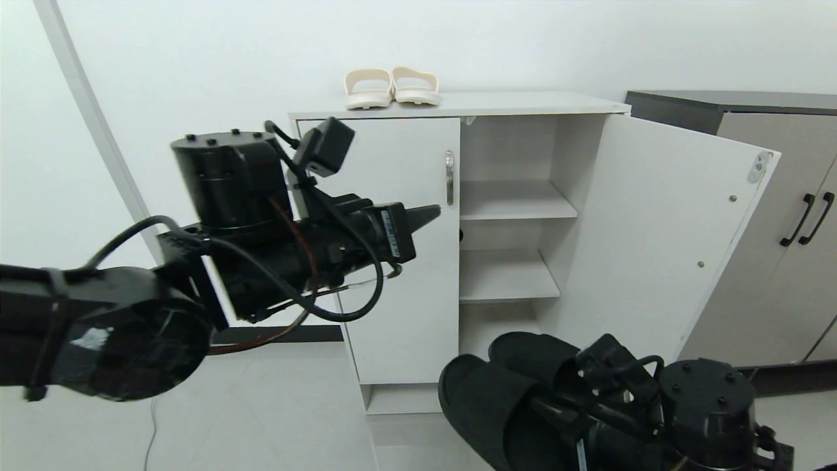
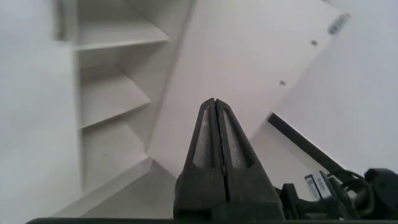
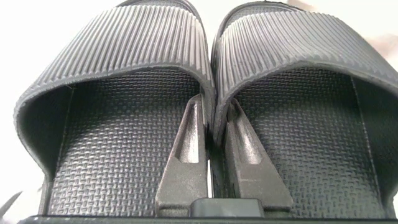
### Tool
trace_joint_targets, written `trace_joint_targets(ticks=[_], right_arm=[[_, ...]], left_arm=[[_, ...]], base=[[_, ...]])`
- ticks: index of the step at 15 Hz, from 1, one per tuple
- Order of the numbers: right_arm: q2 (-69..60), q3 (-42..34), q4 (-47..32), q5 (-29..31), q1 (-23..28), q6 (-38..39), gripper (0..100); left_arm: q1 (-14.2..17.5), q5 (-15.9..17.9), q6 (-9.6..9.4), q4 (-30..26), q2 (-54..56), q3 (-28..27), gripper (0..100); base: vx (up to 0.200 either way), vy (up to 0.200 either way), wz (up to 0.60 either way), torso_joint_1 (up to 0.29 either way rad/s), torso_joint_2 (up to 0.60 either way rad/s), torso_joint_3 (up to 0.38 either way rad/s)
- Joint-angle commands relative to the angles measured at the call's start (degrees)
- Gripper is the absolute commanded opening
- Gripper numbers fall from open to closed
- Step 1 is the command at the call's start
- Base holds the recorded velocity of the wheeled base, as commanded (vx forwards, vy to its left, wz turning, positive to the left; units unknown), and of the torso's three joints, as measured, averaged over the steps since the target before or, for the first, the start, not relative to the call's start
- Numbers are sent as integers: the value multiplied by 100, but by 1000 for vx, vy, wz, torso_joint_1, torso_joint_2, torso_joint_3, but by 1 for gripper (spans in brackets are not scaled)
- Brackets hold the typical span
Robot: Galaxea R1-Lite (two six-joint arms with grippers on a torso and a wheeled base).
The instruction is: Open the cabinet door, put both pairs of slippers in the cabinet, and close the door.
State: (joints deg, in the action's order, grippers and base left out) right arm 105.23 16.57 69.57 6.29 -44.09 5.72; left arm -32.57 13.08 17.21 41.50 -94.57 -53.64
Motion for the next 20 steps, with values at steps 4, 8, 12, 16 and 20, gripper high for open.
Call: trace_joint_targets(ticks=[4, 8, 12, 16, 20], right_arm=[[1000, 1244, -14, 1349, 331, 26, 0], [1079, 1393, -49, 1577, 349, 35, 0], [1131, 1376, -31, 1577, 296, 35, 0], [1114, 1288, -5, 1647, 147, 26, 0], [1105, 1279, 4, 1656, 147, 26, 0]], left_arm=[[287, -1519, -693, -54, 2347, 2024, 0], [1051, -3092, -1888, -608, 4940, 4142, 0], [2431, -3101, -1862, -2418, 7480, 4696, 0], [3082, -3066, -1774, -4246, 9123, 4793, 0], [3266, -3110, -1642, -4062, 9449, 5294, 0]], base=[[0, 0, 0, 0, 0, 0], [0, 0, 0, 0, 0, 0], [0, 0, 0, 0, 0, 0], [0, 0, 0, 0, 0, 0], [0, 0, 0, 0, 0, 0]])
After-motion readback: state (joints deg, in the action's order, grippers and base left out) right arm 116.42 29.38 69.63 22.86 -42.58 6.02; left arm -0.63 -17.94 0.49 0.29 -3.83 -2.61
